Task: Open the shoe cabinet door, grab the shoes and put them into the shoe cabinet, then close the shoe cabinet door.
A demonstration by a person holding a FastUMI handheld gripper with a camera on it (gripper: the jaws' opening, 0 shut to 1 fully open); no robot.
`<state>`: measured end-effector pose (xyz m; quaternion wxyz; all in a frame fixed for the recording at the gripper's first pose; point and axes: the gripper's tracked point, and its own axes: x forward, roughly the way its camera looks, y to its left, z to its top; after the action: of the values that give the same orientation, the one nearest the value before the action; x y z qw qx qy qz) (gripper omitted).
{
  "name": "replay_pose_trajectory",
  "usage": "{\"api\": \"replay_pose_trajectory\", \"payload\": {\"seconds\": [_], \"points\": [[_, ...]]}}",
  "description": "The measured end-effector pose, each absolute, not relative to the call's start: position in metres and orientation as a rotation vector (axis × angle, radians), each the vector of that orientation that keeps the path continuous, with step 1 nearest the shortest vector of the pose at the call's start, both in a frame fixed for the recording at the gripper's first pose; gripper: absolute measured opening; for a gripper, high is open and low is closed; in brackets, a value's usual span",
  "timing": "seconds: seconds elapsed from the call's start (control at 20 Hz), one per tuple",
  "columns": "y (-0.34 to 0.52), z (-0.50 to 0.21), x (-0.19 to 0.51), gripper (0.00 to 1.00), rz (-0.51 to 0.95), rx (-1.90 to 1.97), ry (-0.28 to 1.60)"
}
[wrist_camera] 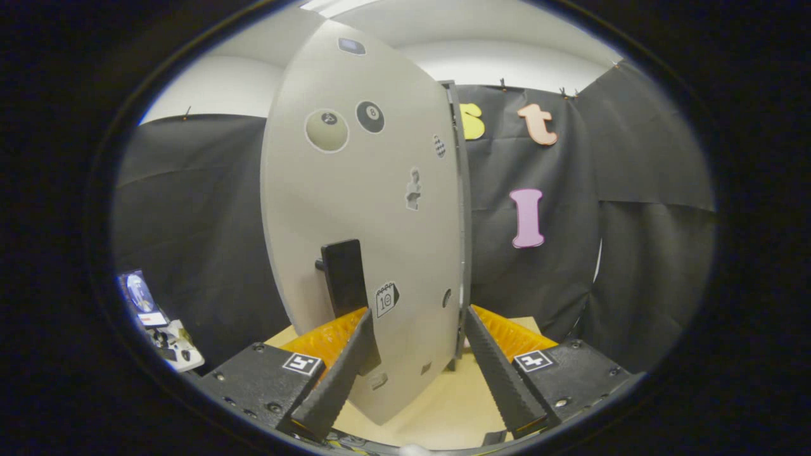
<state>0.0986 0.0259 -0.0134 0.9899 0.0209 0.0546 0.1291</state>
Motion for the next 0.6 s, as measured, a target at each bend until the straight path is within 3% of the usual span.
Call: {"api": "replay_pose_trajectory", "payload": {"seconds": [0.35, 0.6], "points": [[0.122, -0.010, 0.148, 0.97, 0.359, 0.059, 0.097], [0.150, -0.004, 0.165, 0.99, 0.347, 0.067, 0.087]]}}
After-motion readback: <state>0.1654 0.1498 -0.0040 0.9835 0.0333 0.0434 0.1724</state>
